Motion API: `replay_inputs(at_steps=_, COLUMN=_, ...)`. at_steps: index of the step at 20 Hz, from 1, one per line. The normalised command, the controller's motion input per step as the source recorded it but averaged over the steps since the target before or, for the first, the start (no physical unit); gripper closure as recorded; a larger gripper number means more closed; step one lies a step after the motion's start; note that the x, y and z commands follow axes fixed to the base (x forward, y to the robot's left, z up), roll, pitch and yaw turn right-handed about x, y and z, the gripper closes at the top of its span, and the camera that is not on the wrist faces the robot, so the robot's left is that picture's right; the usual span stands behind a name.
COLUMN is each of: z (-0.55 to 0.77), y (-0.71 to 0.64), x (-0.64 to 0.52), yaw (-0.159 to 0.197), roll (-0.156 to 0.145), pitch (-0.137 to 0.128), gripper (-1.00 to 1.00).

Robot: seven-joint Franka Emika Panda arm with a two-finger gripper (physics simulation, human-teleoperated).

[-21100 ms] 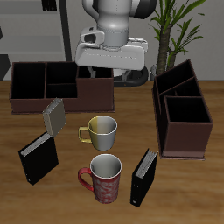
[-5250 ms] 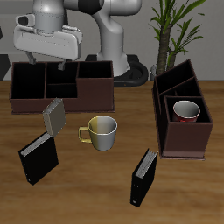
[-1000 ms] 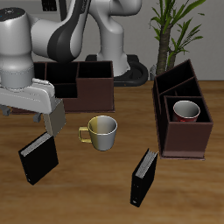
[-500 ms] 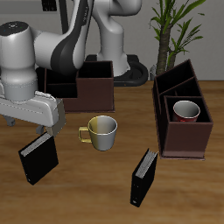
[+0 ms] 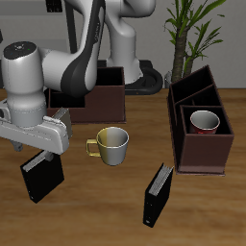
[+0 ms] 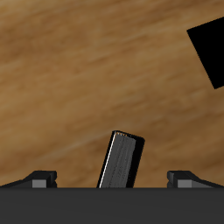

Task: Place the red mug into the left desk caddy's right compartment and place the right black book into the back desk caddy's left compartment

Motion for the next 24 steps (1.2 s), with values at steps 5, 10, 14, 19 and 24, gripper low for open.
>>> replay_inputs(at_steps=5, z=-0.22, y=-0.08, x=0.01, yaw=-0.027, roll=-0.014, pitch=0.019, gripper=-1.0)
replay_inputs(at_steps=10, z=-0.24, y=-0.21, x=-0.08, yaw=-0.01, roll=-0.012, pitch=0.022, gripper=-1.0)
replay_inputs(at_steps=14, z=-0.26, y=-0.18, x=-0.11, yaw=-0.008, roll=-0.018, pitch=0.033, gripper=1.0)
replay_inputs(at_steps=19, z=-0.09, y=-0.03, x=-0.06, yaw=-0.014, roll=0.005, pitch=0.016, gripper=1.0)
replay_inputs(at_steps=24, z=0.09, y=0.09, x=-0.06, yaw=-0.005, roll=0.015, pitch=-0.006, gripper=1.0)
